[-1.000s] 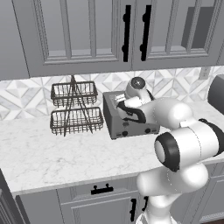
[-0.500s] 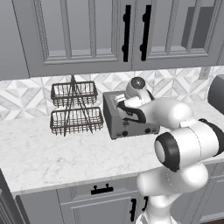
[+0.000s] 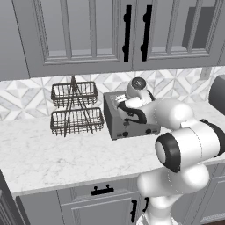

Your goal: Start the toaster. Once the lever pops up, take the bread to the plate on the dining counter.

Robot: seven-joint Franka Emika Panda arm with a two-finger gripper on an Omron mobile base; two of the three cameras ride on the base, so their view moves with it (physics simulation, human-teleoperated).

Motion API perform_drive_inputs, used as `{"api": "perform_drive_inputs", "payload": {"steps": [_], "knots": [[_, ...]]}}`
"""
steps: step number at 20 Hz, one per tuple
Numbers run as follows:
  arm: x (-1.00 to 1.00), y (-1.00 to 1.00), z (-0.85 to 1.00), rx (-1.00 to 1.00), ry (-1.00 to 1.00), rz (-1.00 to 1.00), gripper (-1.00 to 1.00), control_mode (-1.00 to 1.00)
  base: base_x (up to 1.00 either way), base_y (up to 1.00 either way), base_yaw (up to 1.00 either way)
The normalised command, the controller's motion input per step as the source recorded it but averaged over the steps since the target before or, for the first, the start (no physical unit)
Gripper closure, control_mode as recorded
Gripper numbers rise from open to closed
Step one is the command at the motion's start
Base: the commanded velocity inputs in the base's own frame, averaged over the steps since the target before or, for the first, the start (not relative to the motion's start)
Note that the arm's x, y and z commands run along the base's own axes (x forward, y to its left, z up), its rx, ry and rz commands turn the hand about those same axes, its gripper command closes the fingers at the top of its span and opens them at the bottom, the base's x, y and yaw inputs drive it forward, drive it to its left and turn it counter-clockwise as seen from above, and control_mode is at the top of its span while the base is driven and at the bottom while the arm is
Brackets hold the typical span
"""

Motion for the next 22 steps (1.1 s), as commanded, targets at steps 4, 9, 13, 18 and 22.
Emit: {"api": "perform_drive_inputs", "payload": {"steps": [4,9,13,18,22], "knots": [[0.00,0.00,0.00,0.00,0.00,0.00,-1.00,-1.00,0.00,0.00,0.00],[0.00,0.00,0.00,0.00,0.00,0.00,-1.00,-1.00,0.00,0.00,0.00],[0.00,0.00,0.00,0.00,0.00,0.00,-1.00,-1.00,0.00,0.00,0.00],[0.00,0.00,0.00,0.00,0.00,0.00,-1.00,-1.00,0.00,0.00,0.00],[0.00,0.00,0.00,0.00,0.00,0.00,-1.00,-1.00,0.00,0.00,0.00]]}}
